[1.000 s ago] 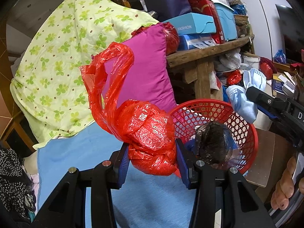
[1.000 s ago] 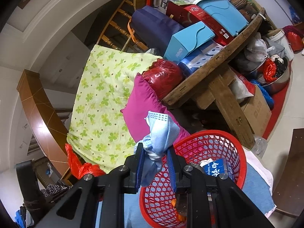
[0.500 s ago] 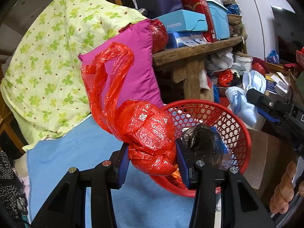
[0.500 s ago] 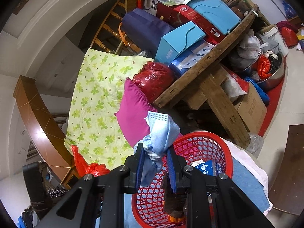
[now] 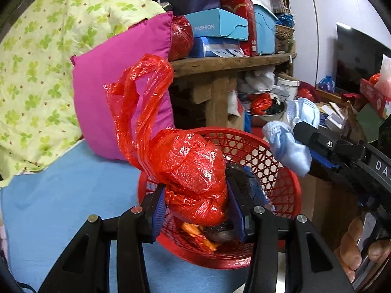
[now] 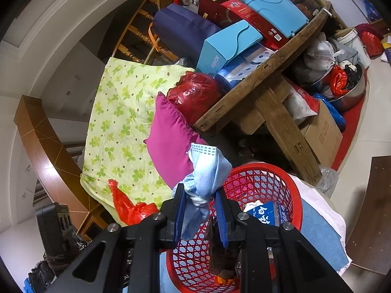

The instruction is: Collect trash

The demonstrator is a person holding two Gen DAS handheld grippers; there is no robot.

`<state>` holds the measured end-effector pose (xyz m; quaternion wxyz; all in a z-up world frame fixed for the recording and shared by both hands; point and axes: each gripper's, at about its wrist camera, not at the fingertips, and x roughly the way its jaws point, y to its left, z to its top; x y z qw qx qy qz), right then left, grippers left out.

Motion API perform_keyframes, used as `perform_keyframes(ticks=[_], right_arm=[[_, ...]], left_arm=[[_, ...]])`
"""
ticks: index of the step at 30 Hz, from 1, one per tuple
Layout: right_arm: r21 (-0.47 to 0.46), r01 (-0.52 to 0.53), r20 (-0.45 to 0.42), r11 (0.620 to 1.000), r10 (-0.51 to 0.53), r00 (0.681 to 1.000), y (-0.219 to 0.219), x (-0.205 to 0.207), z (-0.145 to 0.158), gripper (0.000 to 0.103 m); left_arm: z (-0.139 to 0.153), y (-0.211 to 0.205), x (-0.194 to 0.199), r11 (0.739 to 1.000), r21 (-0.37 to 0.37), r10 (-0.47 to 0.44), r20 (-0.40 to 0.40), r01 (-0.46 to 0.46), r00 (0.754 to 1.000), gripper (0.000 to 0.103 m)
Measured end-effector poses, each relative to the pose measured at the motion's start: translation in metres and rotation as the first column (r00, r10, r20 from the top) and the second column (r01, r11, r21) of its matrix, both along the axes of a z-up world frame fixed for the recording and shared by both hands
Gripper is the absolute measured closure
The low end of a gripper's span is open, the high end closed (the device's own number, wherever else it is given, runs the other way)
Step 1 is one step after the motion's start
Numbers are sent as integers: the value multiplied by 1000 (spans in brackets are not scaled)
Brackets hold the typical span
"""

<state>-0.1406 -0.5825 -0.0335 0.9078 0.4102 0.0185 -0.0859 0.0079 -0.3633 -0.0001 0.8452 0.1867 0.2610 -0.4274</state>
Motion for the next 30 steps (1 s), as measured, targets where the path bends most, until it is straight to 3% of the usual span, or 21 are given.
perform_keyframes(ticks=[4, 9, 12, 13, 14, 15, 21, 30], right_arm=[[14, -5, -5, 1000, 5, 1000, -2, 4, -2, 76], [18, -33, -35, 999, 34, 999, -2, 21, -2, 76], [32, -66, -69, 997, 68, 995, 0, 38, -3, 70], [38, -72, -74, 997, 75, 994, 1, 42, -4, 56], [48, -72, -68, 996, 75, 995, 2, 44, -5, 30], [49, -63, -57, 997, 66, 996, 3, 43, -4, 25], [9, -8, -23, 1000, 8, 1000, 12, 34, 3, 25], [-51, 49, -46, 998, -51, 998, 45, 34, 15, 25]], left_arm=[[-6, -3, 1, 999, -2, -42, -12, 42, 999, 52], [-14, -2, 6, 998, 8, -60, -27, 60, 998, 34], [-16, 5, 7, 998, 22, -51, -16, 52, 999, 33], [-16, 9, 7, 999, 24, -47, -15, 48, 999, 33], [-16, 14, 7, 999, 24, -40, -14, 41, 999, 32], [-16, 19, 7, 999, 23, -34, -14, 35, 999, 30], [-14, 59, 3, 999, 24, 29, -10, -29, 1000, 25], [11, 124, -8, 991, -1, 136, 13, -136, 991, 18]])
